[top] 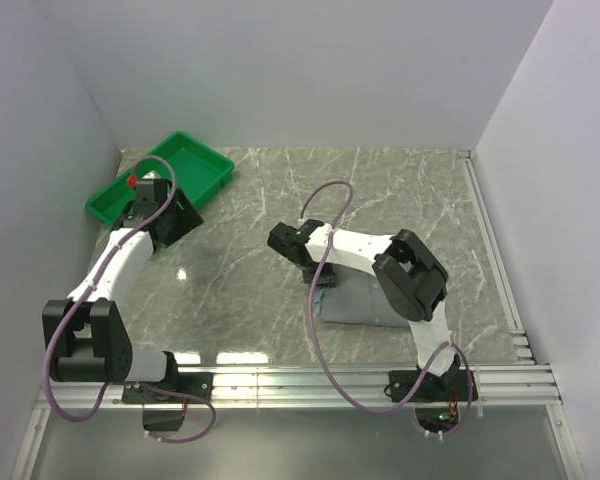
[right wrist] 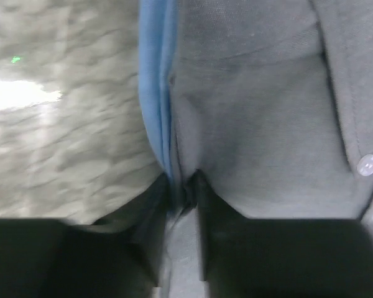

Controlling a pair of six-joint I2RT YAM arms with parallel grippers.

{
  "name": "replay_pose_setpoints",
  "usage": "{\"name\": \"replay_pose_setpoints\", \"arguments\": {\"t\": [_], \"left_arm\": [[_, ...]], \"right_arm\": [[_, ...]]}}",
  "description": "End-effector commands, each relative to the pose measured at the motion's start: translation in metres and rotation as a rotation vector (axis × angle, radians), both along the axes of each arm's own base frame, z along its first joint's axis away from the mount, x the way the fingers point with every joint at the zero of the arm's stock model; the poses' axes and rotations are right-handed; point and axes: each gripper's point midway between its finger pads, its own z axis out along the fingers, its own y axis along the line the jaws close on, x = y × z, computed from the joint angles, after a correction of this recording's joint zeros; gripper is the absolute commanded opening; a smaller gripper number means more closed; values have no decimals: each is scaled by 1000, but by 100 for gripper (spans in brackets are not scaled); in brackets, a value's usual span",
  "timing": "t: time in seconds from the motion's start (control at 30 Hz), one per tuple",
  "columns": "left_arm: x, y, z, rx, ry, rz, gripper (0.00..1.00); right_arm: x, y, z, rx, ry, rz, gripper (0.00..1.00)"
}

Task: Fold and stack the long sleeve shirts
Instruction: Neatly place the folded shirt to the corner

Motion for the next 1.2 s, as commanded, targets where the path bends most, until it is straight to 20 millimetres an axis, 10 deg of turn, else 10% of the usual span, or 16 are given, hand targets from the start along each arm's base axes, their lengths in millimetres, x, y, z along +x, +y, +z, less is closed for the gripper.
{"name": "replay_pose_setpoints", "arguments": {"t": [0.0,0.1,0.57,0.9,1.17], "left_arm": [[3,1,11,-13,-51,-21,72],[2,-1,13,-22,-62,-29,72],[-2,1,23,-10,-97,-24,71],[-7,2,25,3,-114,-34,73],[-22,4,45,-3,-143,-6,76]], "right_arm": [[4,-49,8,-177,-26,19,18],[0,-85,5,-272,-3,25,0],[14,-196,19,-402,14,-62,0],[-5,-205,18,-398,74,-52,12],[-15,-193,30,-332,45,-31,48]]}}
